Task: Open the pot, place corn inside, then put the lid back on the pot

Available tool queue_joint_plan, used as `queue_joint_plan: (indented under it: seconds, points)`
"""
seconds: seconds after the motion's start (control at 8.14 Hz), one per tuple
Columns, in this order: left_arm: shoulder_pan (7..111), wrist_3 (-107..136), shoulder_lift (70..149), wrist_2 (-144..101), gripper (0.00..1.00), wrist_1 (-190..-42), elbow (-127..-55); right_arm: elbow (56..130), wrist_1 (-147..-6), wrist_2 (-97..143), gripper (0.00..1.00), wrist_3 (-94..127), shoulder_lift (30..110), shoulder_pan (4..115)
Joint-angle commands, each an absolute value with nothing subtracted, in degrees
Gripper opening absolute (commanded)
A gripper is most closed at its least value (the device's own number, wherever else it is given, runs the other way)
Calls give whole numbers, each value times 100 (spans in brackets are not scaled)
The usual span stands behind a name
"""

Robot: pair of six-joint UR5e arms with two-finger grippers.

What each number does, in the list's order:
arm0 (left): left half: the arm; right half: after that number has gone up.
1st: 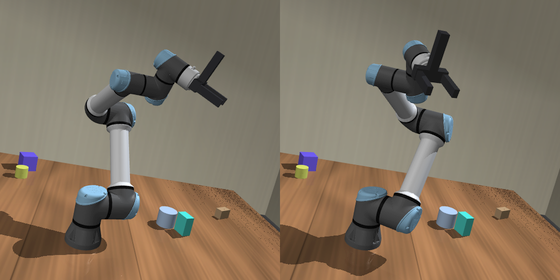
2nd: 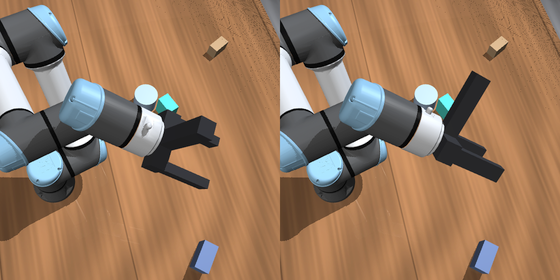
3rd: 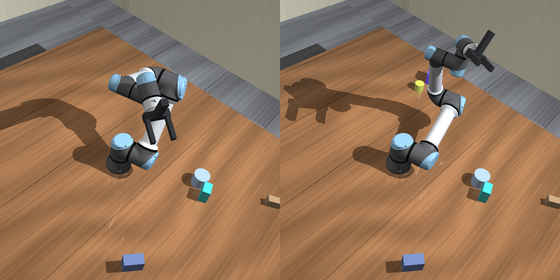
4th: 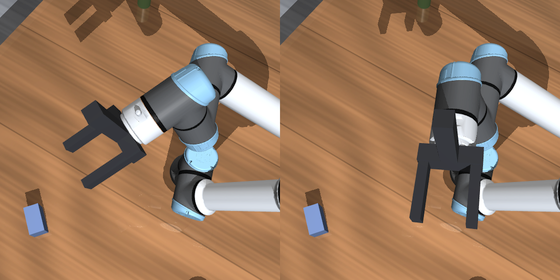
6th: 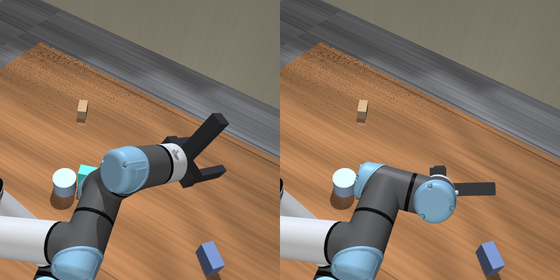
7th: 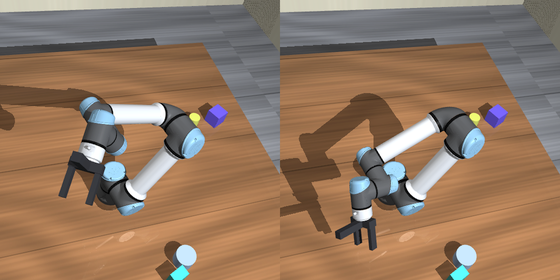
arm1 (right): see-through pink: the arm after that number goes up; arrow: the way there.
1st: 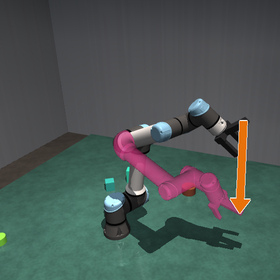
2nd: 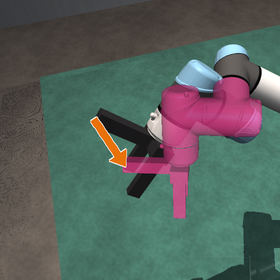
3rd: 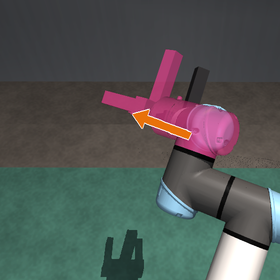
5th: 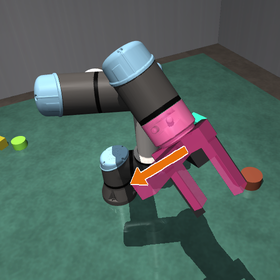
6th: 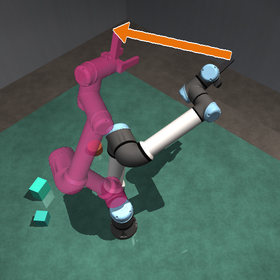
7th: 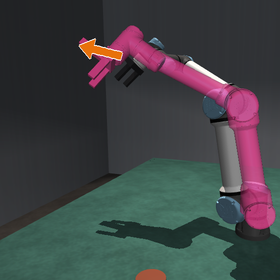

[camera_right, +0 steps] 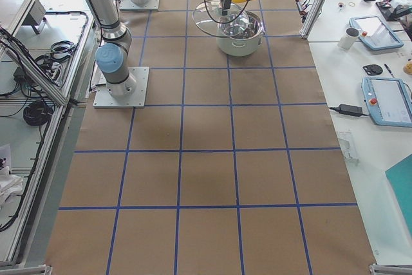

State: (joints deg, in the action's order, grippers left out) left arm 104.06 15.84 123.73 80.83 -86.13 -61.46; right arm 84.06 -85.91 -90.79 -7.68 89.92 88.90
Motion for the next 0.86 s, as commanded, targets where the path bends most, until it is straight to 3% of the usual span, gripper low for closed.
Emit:
queue_joint_plan:
  seconds: [0.0,0.61,0.74]
  points:
    - [10898,2029,12945,7954,0,-7788,-5933,8420,-8587,-9088,29,-774,8991,8886]
    - [10916,1960,12946,8050,0,-7409,-6151,8429,-8587,-9088,29,-782,9000,8886]
    - [10916,1951,12929,8347,20,-7340,-6361,8429,-8570,-9036,29,-721,9017,8903]
